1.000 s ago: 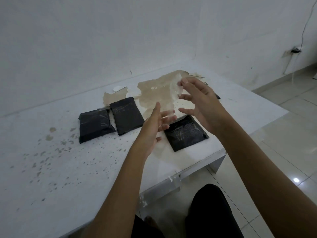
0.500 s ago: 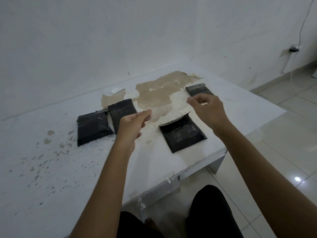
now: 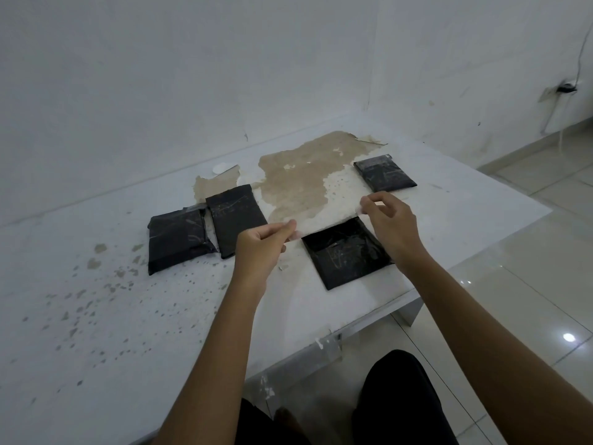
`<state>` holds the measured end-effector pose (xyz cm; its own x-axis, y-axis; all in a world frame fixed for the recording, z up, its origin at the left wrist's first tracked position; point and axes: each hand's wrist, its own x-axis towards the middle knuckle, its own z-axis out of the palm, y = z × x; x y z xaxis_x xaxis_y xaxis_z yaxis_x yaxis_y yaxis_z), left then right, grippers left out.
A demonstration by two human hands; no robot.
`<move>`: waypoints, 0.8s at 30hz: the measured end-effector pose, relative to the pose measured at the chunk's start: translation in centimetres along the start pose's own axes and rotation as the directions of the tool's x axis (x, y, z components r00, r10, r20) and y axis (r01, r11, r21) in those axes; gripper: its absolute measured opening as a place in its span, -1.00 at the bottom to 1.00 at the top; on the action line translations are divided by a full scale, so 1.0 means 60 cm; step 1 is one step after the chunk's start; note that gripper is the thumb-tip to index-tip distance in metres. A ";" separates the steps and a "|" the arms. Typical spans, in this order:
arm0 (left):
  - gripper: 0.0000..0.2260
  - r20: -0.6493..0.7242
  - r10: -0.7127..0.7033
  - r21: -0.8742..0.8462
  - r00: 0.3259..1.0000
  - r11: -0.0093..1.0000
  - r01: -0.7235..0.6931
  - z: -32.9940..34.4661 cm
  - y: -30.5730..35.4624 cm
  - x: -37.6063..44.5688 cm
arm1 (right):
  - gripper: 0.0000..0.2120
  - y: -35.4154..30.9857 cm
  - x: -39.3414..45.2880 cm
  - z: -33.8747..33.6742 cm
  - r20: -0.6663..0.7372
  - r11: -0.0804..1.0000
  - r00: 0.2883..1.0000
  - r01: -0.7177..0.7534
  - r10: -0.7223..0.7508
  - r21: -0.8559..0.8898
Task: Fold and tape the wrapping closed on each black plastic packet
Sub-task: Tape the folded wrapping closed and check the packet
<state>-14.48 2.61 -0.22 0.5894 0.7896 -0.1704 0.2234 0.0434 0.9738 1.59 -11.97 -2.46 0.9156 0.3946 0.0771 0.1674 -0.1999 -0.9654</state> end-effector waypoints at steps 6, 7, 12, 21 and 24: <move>-0.88 -0.029 -0.031 0.011 0.999 0.999 0.031 0.007 -0.011 -0.004 | -0.82 0.018 -0.002 -0.001 -0.026 0.981 0.997 0.064 -0.070 -0.185; -0.87 -0.031 -0.042 0.012 0.999 0.999 0.043 0.008 -0.013 -0.004 | -0.81 0.021 -0.003 -0.001 -0.027 0.980 0.997 0.059 -0.065 -0.192; -0.84 -0.028 -0.077 0.016 0.997 0.997 0.077 0.013 -0.027 -0.002 | -0.82 0.035 -0.006 0.001 -0.059 0.986 0.998 0.027 -0.037 -0.164; -0.87 0.005 -0.018 0.034 1.000 0.999 0.018 0.019 -0.035 -0.002 | -0.84 0.064 -0.007 0.016 -0.150 0.956 0.976 0.111 -0.156 -0.270; -0.82 0.037 -0.035 0.083 0.999 0.996 0.032 0.026 -0.041 -0.002 | -0.84 0.064 -0.009 0.016 -0.175 0.963 0.971 0.116 -0.161 -0.243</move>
<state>-13.87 1.45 -2.87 0.6094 0.7645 -0.2102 0.3060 0.0177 0.9519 1.40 -12.10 -6.45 0.9264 0.2584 0.2739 0.3561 -0.3649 -0.8602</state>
